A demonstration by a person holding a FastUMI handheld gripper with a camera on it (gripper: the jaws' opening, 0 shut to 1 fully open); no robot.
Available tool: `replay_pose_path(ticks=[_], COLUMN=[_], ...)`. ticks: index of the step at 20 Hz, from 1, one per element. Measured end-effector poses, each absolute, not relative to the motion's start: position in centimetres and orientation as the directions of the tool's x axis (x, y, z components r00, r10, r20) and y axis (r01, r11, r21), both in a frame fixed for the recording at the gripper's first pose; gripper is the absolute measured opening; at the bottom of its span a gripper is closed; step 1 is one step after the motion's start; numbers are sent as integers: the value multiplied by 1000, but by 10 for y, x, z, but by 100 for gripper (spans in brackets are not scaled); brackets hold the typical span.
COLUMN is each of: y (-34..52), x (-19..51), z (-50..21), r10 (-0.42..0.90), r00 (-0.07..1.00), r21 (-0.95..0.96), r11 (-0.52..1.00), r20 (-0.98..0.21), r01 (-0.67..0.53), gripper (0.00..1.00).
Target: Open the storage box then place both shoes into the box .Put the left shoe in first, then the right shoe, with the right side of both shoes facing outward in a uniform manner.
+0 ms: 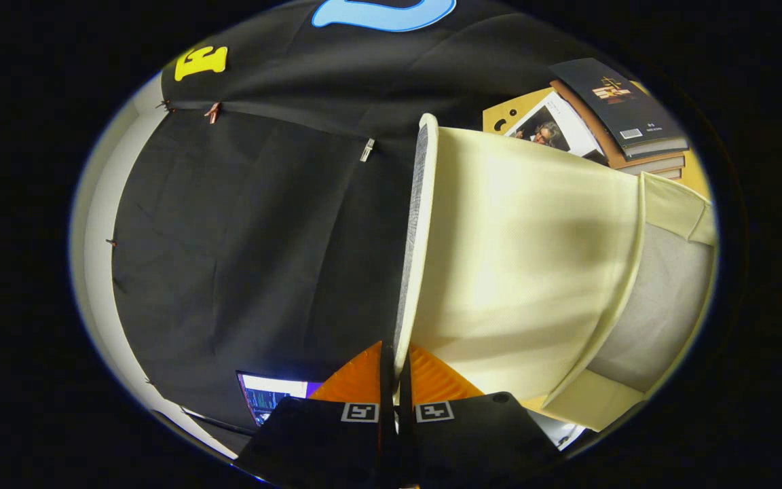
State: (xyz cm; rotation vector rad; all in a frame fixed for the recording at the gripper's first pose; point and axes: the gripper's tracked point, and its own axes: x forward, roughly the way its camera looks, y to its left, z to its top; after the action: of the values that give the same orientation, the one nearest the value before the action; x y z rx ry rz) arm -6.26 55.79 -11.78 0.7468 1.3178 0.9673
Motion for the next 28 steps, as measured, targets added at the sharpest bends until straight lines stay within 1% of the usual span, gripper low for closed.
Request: replay_pose_path(ticks=[2, 4, 7, 10, 13, 15, 18, 23, 26, 28], y=[560, 552, 535, 502, 452, 413, 355, 256, 199, 162], x=[-58, -47, -45, -40, -34, -20, 6, 23, 21, 15], z=[-121, -126, -115, -105, -109, -112, -122, -122, -129, -138], r10=[889, 875, 871, 864, 834, 798, 732, 618, 524, 461], r00=[6, 53, 93, 153, 218, 307, 437, 596, 671, 695], r21=[878, 853, 833, 793, 717, 656, 600, 529, 463, 414], r11=[452, 482, 488, 501, 548, 601, 681, 774, 837, 875], r20=[-457, -482, -482, -480, -507, -519, -523, -512, -524, -551], r01=[-156, -202, -262, -347, -431, -456, -421, -348, -293, -251], gripper=[5, 42, 97, 98, 97, 98, 98, 98, 98, 98])
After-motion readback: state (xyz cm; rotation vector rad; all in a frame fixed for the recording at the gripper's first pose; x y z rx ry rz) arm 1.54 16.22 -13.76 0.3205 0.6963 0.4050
